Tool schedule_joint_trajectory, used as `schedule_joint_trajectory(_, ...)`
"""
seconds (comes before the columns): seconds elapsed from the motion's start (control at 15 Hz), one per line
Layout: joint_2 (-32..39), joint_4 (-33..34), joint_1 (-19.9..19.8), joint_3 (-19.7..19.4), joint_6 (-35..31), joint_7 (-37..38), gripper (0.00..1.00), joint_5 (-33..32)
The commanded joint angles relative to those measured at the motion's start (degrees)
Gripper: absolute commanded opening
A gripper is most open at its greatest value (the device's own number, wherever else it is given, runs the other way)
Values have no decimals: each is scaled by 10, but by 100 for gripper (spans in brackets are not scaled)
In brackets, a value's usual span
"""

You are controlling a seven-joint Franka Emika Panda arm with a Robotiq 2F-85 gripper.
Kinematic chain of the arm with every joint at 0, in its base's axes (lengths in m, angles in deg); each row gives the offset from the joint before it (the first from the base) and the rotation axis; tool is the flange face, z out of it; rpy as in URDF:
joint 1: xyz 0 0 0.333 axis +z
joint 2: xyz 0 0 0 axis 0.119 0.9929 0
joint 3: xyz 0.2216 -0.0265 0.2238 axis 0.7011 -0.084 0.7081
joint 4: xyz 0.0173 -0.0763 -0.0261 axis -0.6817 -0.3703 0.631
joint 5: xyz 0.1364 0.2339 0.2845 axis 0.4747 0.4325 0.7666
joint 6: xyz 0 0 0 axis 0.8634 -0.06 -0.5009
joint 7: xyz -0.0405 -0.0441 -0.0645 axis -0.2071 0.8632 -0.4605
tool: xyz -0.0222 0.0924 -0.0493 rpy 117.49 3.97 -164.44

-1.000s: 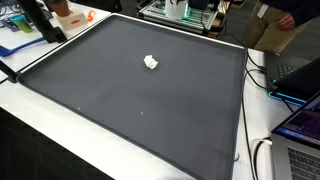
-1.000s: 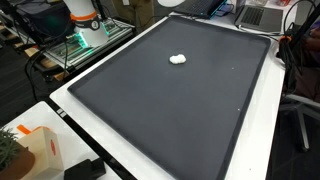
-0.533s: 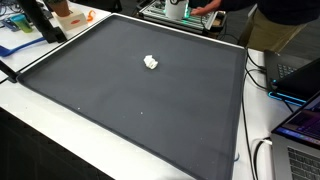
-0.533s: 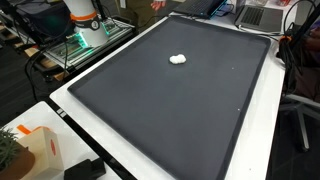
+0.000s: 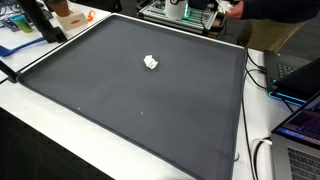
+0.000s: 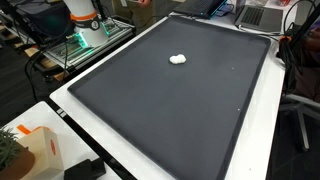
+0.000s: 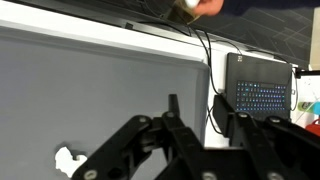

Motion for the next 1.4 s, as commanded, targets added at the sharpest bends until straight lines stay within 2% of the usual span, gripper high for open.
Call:
schedule_joint_trajectory(0.0,-34,-42,-20,23,-90,9,74,-29)
schedule_joint_trajectory(0.2,-82,-145,-20,29,-228,-30,96,-62)
schedule_joint_trajectory(0.27,-97,-177,-17,32,-266,-41,100,-79)
schedule_joint_trajectory(0.47,-144,-279,-14,43,-378,-44,100,-136)
schedule_joint_trajectory(0.67,-206,-384,-6,71,-500,26,100,-155)
schedule_joint_trajectory(0.73,-142,-305,-11,86,-506,64,100,-162)
schedule_joint_trajectory(0.8,-145,-326,-13,105,-545,103,100,-166)
schedule_joint_trajectory(0.93,-127,-321,-26,143,-585,194,100,-172)
schedule_joint_trajectory(1.0,-142,-317,-2,101,-551,133,100,-167)
schedule_joint_trajectory(1.13,-132,-316,-5,125,-571,181,100,-170)
schedule_joint_trajectory(1.33,-127,-315,-9,127,-574,188,100,-170)
